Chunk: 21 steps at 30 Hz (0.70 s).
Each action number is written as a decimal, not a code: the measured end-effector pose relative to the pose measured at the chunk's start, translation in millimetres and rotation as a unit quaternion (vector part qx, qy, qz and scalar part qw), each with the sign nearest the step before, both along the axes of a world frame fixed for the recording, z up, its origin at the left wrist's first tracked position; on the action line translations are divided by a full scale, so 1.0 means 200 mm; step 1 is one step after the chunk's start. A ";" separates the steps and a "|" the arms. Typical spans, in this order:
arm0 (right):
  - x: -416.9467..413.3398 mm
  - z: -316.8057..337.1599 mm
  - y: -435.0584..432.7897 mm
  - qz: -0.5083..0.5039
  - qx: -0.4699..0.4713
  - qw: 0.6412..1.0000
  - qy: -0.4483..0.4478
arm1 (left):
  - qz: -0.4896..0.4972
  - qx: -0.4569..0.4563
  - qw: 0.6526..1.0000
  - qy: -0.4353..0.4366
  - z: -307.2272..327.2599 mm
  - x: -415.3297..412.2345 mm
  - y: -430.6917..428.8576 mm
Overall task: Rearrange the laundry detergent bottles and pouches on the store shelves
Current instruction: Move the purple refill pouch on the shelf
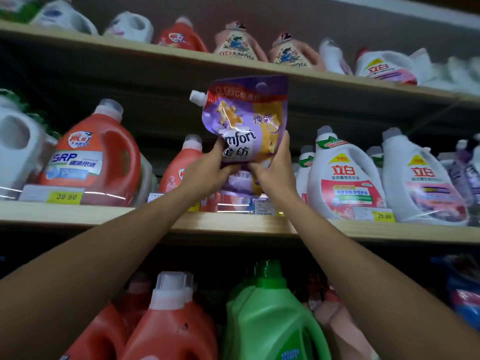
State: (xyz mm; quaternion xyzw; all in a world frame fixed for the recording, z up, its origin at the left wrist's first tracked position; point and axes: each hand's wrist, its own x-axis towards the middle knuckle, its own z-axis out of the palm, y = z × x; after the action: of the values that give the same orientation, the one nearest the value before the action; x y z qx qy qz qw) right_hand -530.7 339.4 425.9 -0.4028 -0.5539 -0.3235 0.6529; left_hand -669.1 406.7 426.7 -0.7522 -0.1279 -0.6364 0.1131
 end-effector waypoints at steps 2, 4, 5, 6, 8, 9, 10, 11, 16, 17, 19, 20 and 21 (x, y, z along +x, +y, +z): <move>-0.02 0.02 -0.07 -0.003 0.027 1.000 -0.001 | -0.004 0.002 0.999 -0.037 0.01 0.00 -0.07; -0.02 0.03 -0.15 -0.002 0.040 0.999 -0.011 | -0.023 0.005 0.998 -0.057 0.00 0.00 -0.14; -0.02 0.03 -0.19 0.002 0.039 0.999 -0.014 | -0.048 0.005 0.997 -0.062 -0.01 0.01 -0.17; -0.02 0.02 -0.23 0.006 0.035 0.999 -0.017 | -0.086 0.003 0.995 -0.060 -0.02 0.02 -0.20; 0.00 0.00 -0.32 0.015 0.024 0.999 -0.020 | -0.164 -0.007 0.985 -0.048 -0.04 0.05 -0.27; 0.02 -0.01 -0.37 0.019 0.021 0.999 -0.021 | -0.188 -0.012 0.981 -0.044 -0.05 0.06 -0.30; 0.04 -0.03 -0.43 0.021 0.018 0.999 -0.022 | -0.205 -0.014 0.978 -0.042 -0.06 0.08 -0.34; 0.07 -0.05 -0.48 0.020 0.014 0.999 -0.021 | -0.217 -0.014 0.975 -0.040 -0.08 0.10 -0.39; 0.26 -0.16 -0.81 0.018 -0.014 0.999 -0.025 | -0.244 -0.041 0.969 -0.023 -0.18 0.30 -0.67; 0.32 -0.19 -0.89 0.022 -0.020 0.999 -0.029 | -0.253 -0.047 0.966 -0.017 -0.21 0.36 -0.74; 0.46 -0.25 -1.06 0.025 -0.045 0.998 -0.022 | -0.270 -0.063 0.961 -0.005 -0.27 0.51 -0.88; 0.53 -0.29 -1.14 0.018 -0.061 0.998 -0.009 | -0.280 -0.071 0.957 0.001 -0.32 0.58 -0.95; 0.61 -0.33 -1.23 0.008 -0.076 0.997 0.006 | -0.287 -0.079 0.955 0.008 -0.36 0.66 -1.03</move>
State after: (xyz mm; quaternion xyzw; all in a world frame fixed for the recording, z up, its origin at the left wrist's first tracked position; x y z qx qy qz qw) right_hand -408.6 94.4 359.4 -0.4491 -0.5761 -0.2731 0.6260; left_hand -536.8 201.3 354.4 -0.7688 0.0444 -0.6240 -0.1331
